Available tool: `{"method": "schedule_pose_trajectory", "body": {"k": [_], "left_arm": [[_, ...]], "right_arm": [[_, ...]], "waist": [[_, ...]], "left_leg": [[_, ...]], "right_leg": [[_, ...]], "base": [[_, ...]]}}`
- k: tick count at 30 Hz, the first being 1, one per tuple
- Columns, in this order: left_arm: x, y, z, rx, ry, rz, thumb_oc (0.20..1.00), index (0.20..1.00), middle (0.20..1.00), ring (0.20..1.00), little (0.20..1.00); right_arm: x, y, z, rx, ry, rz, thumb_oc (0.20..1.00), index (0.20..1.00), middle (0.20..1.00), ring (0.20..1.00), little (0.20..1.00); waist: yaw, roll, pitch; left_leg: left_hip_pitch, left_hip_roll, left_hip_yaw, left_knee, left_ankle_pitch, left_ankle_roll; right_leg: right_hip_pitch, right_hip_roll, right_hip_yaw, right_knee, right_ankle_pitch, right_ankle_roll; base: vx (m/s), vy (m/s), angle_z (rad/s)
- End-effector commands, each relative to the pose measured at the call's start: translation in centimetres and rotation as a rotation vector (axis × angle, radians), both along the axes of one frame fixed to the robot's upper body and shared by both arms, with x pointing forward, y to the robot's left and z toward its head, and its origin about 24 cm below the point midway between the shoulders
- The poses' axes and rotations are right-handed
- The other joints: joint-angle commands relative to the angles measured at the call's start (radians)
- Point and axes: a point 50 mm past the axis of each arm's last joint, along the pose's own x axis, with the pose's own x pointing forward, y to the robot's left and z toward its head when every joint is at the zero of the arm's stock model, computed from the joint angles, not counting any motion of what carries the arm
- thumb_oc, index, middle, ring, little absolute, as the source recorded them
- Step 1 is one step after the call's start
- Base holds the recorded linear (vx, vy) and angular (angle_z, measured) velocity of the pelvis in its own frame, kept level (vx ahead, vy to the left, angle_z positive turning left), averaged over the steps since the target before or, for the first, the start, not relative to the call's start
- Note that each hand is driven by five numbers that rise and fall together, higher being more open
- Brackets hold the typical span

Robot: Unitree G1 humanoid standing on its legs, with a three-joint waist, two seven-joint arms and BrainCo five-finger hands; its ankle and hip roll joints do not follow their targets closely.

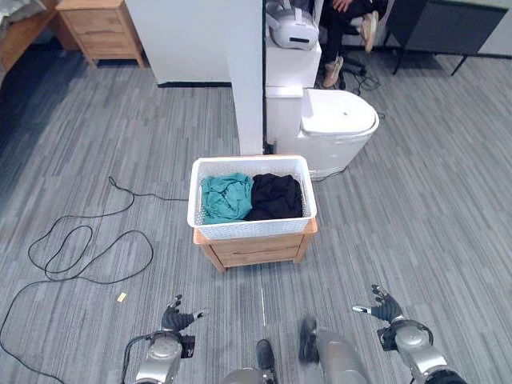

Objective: Grab the laundry basket,head to the washer,open it,put in the laundry and shut it.

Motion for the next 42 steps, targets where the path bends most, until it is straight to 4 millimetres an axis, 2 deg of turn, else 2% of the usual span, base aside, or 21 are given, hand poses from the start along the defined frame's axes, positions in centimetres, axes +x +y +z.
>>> {"method": "schedule_pose_trajectory", "body": {"k": [1, 2, 4, 6, 8, 11, 13, 14, 17, 21, 23, 24, 26, 38, 42], "left_arm": [[0.1, 0.5, 0.5, 0.032, -0.033, -0.010, 1.000, 1.000, 1.000, 1.000, 1.000], [0.1, 0.5, 0.5, 0.032, -0.034, -0.010, 1.000, 1.000, 1.000, 1.000, 1.000], [-0.1, 0.2, 0.5, 0.016, -0.037, -0.024, 1.000, 1.000, 1.000, 1.000, 1.000], [-0.4, 0.1, 0.2, 0.006, -0.022, -0.019, 1.000, 1.000, 1.000, 1.000, 1.000], [-0.7, -0.1, -0.1, 0.004, -0.008, -0.014, 1.000, 1.000, 1.000, 1.000, 1.000], [-0.8, 0.2, -0.1, 0.014, -0.006, -0.002, 1.000, 1.000, 1.000, 1.000, 1.000], [-0.7, 0.5, 0.2, 0.023, -0.019, 0.011, 1.000, 1.000, 1.000, 1.000, 1.000], [-0.3, 0.7, 0.5, 0.031, -0.039, 0.019, 1.000, 1.000, 1.000, 1.000, 1.000], [-0.1, 0.8, 0.8, 0.034, -0.062, 0.026, 1.000, 1.000, 1.000, 1.000, 1.000], [0.3, 1.2, 1.5, 0.056, -0.097, 0.037, 1.000, 1.000, 1.000, 1.000, 1.000], [2.2, 1.6, 3.0, 0.086, -0.173, 0.032, 1.000, 1.000, 1.000, 1.000, 1.000], [2.2, 1.6, 3.0, 0.086, -0.174, 0.032, 1.000, 1.000, 1.000, 1.000, 1.000], [4.3, 1.7, 4.4, 0.118, -0.238, 0.020, 1.000, 1.000, 1.000, 1.000, 1.000], [7.1, 0.6, 5.3, 0.198, -0.244, -0.070, 1.000, 1.000, 1.000, 1.000, 1.000], [8.9, -0.3, 5.2, 0.248, -0.203, -0.111, 1.000, 1.000, 1.000, 1.000, 1.000]], "right_arm": [[-0.4, -2.0, 0.2, -0.065, -0.002, -0.033, 1.000, 1.000, 1.000, 1.000, 1.000], [-0.4, -2.0, 0.2, -0.064, -0.003, -0.032, 1.000, 1.000, 1.000, 1.000, 1.000], [-1.0, -2.9, 0.2, -0.065, 0.002, -0.076, 1.000, 1.000, 1.000, 1.000, 1.000], [-1.2, -3.5, 0.3, -0.079, 0.005, -0.089, 1.000, 1.000, 1.000, 1.000, 1.000], [-1.1, -3.8, 0.4, -0.088, 0.007, -0.094, 1.000, 1.000, 1.000, 1.000, 1.000], [-0.7, -4.1, 0.8, -0.104, -0.008, -0.086, 1.000, 1.000, 1.000, 1.000, 1.000], [-0.3, -4.1, 1.1, -0.111, -0.028, -0.080, 1.000, 1.000, 1.000, 1.000, 1.000], [0.2, -4.3, 1.7, -0.113, -0.061, -0.086, 1.000, 1.000, 1.000, 1.000, 1.000], [0.4, -4.4, 2.0, -0.101, -0.085, -0.101, 1.000, 1.000, 1.000, 1.000, 1.000], [1.3, -4.1, 2.8, -0.091, -0.130, -0.101, 1.000, 1.000, 1.000, 1.000, 1.000], [2.9, -2.9, 3.5, -0.061, -0.181, -0.092, 1.000, 1.000, 1.000, 1.000, 1.000], [2.9, -2.9, 3.5, -0.061, -0.182, -0.092, 1.000, 1.000, 1.000, 1.000, 1.000], [4.7, -1.2, 4.1, -0.014, -0.221, -0.071, 1.000, 1.000, 1.000, 1.000, 1.000], [7.6, 3.0, 5.3, 0.048, -0.265, 0.031, 1.000, 1.000, 1.000, 1.000, 1.000], [10.0, 6.1, 6.6, 0.038, -0.302, 0.139, 1.000, 1.000, 1.000, 1.000, 1.000]], "waist": [[-0.019, -0.018, 0.000], [-0.019, -0.019, -0.003], [-0.021, -0.016, -0.017], [-0.019, -0.017, -0.021], [-0.015, -0.017, -0.019], [0.003, -0.016, -0.018], [0.014, -0.009, -0.021], [0.021, -0.001, -0.015], [0.020, 0.010, -0.022], [0.028, 0.014, -0.022], [0.037, 0.009, -0.020], [0.038, 0.008, -0.019], [0.045, 0.005, -0.025], [0.039, 0.022, -0.021], [0.036, 0.032, 0.019]], "left_leg": [[-0.019, 0.065, -0.011, 0.117, -0.092, -0.070], [-0.023, 0.065, -0.011, 0.118, -0.090, -0.070], [-0.036, 0.074, -0.005, 0.200, -0.121, -0.098], [-0.065, 0.091, -0.008, 0.289, -0.140, -0.111], [-0.093, 0.109, -0.019, 0.321, -0.127, -0.122], [-0.131, 0.141, -0.057, 0.283, -0.086, -0.138], [-0.138, 0.150, -0.103, 0.214, -0.041, -0.151], [-0.147, 0.167, -0.132, 0.164, 0.002, -0.166], [-0.130, 0.178, -0.117, 0.115, 0.017, -0.169], [-0.123, 0.158, -0.134, 0.106, 0.010, -0.160], [-0.114, 0.138, -0.120, 0.095, 0.001, -0.143], [-0.113, 0.137, -0.119, 0.095, 0.001, -0.143], [-0.104, 0.120, -0.098, 0.075, -0.007, -0.125], [-0.097, 0.096, -0.062, 0.037, -0.011, -0.103], [-0.156, 0.095, -0.053, 0.035, 0.007, -0.099]], "right_leg": [[0.247, 0.024, 0.008, -0.207, 0.129, 0.039], [0.245, 0.024, 0.008, -0.209, 0.132, 0.039], [0.291, 0.015, -0.024, -0.237, 0.130, 0.023], [0.320, 0.011, -0.037, -0.255, 0.123, 0.010], [0.343, 0.011, -0.036, -0.271, 0.113, 0.002], [0.372, 0.009, -0.030, -0.290, 0.106, 0.002], [0.375, 0.014, -0.021, -0.300, 0.103, 0.003], [0.385, 0.014, -0.014, -0.308, 0.096, 0.005], [0.401, 0.013, -0.017, -0.315, 0.085, 0.009], [0.402, 0.005, 0.001, -0.311, 0.085, 0.011], [0.394, -0.010, 0.029, -0.308, 0.097, 0.022], [0.394, -0.011, 0.030, -0.308, 0.097, 0.022], [0.380, -0.023, 0.056, -0.313, 0.113, 0.037], [0.335, -0.039, 0.095, -0.331, 0.150, 0.061], [0.249, -0.039, 0.114, -0.313, 0.173, 0.062]], "base": [[0.21, -0.133, 0.63], [0.23, -0.149, 0.88], [0.16, -0.111, 0.64], [0.13, -0.077, 0.66], [0.11, -0.019, 0.51], [0.11, 0.037, -0.10], [0.14, 0.103, -0.40], [0.10, 0.113, -0.64], [0.11, 0.146, -0.44], [0.10, 0.147, -0.10], [0.10, 0.182, -0.10], [0.06, 0.114, -0.10], [0.07, 0.118, -0.13], [0.01, 0.057, -0.12], [-0.14, 0.037, -0.17]]}}
